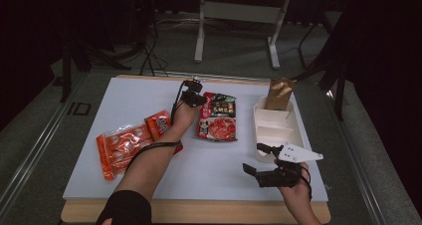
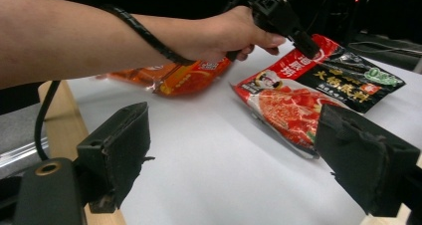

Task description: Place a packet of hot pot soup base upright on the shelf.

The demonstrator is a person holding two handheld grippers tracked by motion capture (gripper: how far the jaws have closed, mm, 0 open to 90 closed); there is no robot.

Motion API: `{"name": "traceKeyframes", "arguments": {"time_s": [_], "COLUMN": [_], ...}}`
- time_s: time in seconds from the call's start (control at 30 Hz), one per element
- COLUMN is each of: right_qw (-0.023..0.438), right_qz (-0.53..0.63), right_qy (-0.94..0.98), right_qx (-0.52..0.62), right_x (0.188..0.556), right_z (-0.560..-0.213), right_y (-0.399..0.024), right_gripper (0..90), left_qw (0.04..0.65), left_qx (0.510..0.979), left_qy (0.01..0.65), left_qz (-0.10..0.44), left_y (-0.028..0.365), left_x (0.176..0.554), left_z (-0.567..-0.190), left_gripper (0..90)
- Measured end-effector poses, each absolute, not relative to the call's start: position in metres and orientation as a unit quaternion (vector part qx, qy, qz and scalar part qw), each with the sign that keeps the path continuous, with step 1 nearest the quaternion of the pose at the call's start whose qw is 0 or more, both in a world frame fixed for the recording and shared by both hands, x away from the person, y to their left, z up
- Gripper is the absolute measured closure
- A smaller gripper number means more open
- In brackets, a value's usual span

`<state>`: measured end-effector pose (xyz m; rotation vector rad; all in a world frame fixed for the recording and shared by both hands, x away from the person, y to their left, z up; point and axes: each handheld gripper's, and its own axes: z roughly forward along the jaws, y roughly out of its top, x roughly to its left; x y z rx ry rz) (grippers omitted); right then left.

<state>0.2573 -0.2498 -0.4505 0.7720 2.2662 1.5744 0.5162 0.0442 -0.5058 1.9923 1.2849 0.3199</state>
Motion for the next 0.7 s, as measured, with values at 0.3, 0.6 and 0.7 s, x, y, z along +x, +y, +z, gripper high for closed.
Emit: {"name": "traceKeyframes", "arguments": {"time_s": [0.3, 0.6, 0.7], "right_qw": [0.144, 0.155, 0.157], "right_qz": [0.545, 0.543, 0.544], "right_qy": [0.78, 0.78, 0.779], "right_qx": [0.27, 0.27, 0.272], "right_x": [0.257, 0.256, 0.257], "right_z": [-0.447, -0.445, -0.445], "right_y": [-0.249, -0.249, -0.25], "right_gripper": [14.4, 14.4, 14.4], "left_qw": [0.4, 0.428, 0.437], "left_qx": [0.765, 0.756, 0.754], "left_qy": [0.483, 0.465, 0.458], "left_qz": [0.149, 0.168, 0.173], "left_y": [0.044, 0.038, 0.036], "left_x": [0.493, 0.475, 0.47], "left_z": [-0.482, -0.466, -0.46], "left_gripper": [88.5, 88.6, 88.7]}}
